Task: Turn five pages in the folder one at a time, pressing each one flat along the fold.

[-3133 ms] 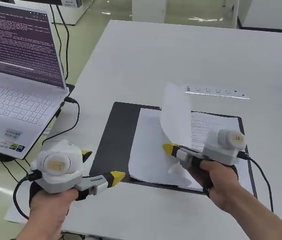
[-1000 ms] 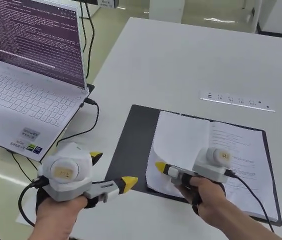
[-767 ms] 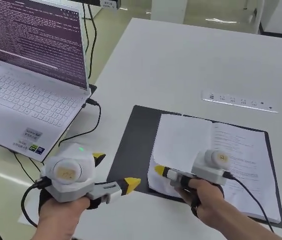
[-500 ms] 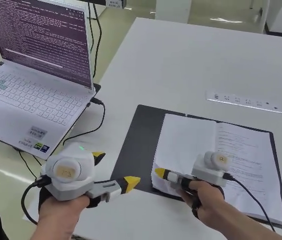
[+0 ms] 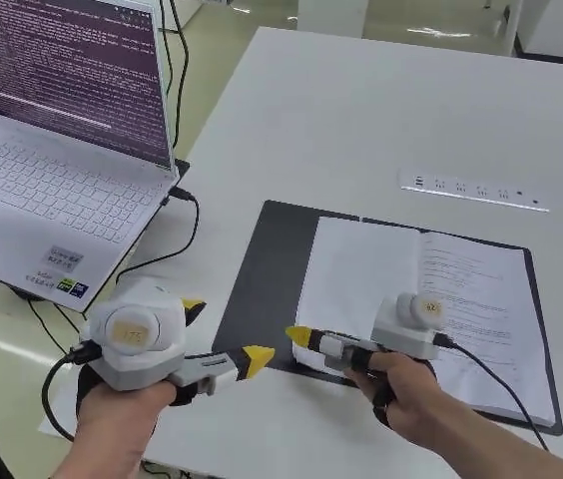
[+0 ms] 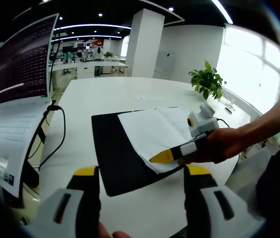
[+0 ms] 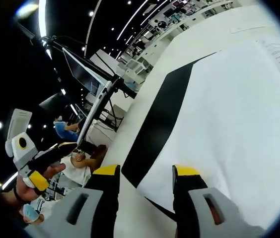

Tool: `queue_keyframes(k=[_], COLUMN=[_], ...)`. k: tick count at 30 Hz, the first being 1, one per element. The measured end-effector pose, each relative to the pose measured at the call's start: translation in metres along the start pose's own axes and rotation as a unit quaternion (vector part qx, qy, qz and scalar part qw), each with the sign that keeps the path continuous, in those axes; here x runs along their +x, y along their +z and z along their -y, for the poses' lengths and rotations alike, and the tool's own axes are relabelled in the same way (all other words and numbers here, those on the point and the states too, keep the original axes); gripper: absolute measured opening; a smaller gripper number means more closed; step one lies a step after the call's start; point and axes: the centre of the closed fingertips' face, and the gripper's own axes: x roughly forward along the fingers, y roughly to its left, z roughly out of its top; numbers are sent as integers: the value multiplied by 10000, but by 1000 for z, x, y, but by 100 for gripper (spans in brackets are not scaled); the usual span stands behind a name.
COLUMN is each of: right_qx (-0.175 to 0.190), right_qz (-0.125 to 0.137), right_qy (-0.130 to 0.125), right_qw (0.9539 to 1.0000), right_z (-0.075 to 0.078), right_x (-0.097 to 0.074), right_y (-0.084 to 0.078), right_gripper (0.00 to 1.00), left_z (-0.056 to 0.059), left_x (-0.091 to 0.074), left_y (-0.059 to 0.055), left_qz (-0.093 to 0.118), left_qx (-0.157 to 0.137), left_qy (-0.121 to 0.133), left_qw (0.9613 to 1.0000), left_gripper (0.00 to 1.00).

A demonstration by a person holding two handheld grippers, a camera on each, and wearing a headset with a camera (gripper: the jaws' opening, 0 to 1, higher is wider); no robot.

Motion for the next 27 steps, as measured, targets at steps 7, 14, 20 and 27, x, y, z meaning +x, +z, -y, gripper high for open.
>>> queue_keyframes(k=[7,14,20,27], right_qx=[-41,-260,-374,-346], right_qz=[-13,-59,2,243], right_qy=[121,160,97,-24], right_qw=[9999,9995,9993,9991], right_z=[-4,-6,-2,4], right_x=[-16,-41,-59,-80], right_y=[-5,-11,-11,-8], right_gripper=[46,51,53,53], left_z=[7,16,27,32], left_x=[10,22,37,52], left_y=[-4,-10,-8,-4], left_qz=[-138,-310,-358,-450], left_qx=[44,101,237,370], left_qy=[-139,-334,-539,-659], left_qw=[9998,9989,9976,9961], left_gripper=[70,71,68,66])
